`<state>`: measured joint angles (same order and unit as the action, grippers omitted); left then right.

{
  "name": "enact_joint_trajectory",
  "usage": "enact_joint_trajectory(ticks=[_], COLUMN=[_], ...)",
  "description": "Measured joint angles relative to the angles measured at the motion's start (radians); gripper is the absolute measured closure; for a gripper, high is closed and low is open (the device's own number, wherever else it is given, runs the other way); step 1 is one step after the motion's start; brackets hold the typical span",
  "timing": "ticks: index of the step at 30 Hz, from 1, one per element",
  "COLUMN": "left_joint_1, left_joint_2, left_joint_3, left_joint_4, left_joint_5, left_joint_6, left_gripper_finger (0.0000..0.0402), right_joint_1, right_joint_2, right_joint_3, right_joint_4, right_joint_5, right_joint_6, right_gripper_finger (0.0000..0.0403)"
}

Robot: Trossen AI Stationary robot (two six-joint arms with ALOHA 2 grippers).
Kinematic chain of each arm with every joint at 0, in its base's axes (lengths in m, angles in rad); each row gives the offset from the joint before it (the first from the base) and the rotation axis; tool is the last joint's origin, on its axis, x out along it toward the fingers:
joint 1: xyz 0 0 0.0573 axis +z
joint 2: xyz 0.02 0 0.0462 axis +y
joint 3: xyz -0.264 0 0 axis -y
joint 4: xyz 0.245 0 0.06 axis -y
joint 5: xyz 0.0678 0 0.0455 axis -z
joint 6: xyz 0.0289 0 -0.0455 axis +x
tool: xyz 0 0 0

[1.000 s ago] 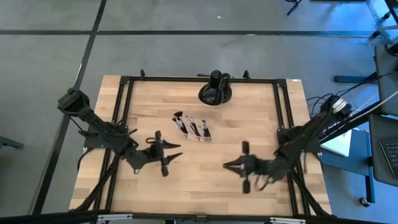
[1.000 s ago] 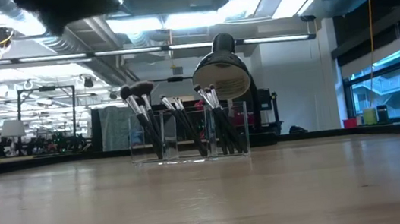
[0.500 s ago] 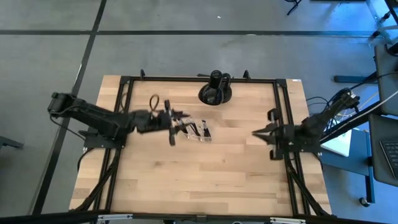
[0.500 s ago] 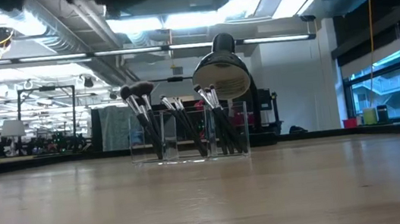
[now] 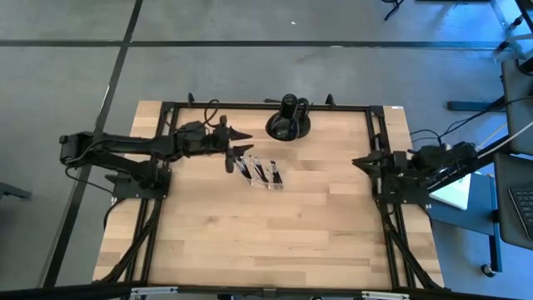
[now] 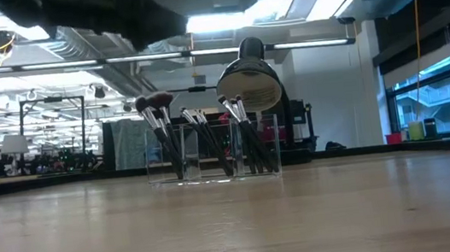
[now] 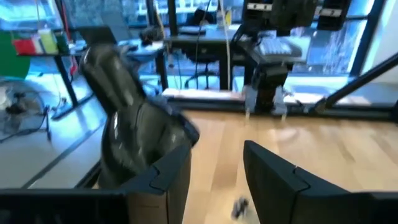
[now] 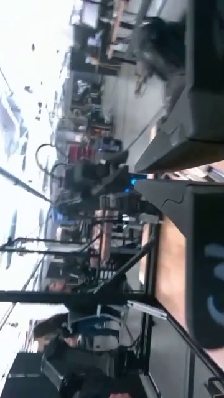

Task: Pick & Place Makeup Supplies
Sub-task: Return to Home Position

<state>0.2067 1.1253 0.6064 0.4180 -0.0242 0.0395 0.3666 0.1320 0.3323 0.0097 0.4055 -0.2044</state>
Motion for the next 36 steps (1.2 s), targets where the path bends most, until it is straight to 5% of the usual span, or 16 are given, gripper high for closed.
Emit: enact_joint_trajectory(ticks=[19, 27, 36], left_joint_1=[0.040, 0.053, 0.053], left_joint_2=[-0.376, -0.425, -0.448], left_joint_3=[-0.348, -0.427, -0.499], left_joint_4=[0.111, 0.148, 0.197], left_joint_5=[-0.111, -0.105, -0.105], left_joint_6=[0.000, -0.024, -0.056], left_gripper_finger=[0.0259, 0.0259, 0.0259], right_joint_1=[-0.267, -0.375, -0.385], right_joint_2=[-0.017, -0.017, -0.017], right_joint_3=[-0.091, -0.132, -0.324], right_joint_4=[0.039, 0.041, 0.208], right_joint_5=[-0.306, -0.428, -0.431], right_joint_6=[0.085, 0.167, 0.258], right_gripper_finger=[0.0373, 0.0373, 0.0373])
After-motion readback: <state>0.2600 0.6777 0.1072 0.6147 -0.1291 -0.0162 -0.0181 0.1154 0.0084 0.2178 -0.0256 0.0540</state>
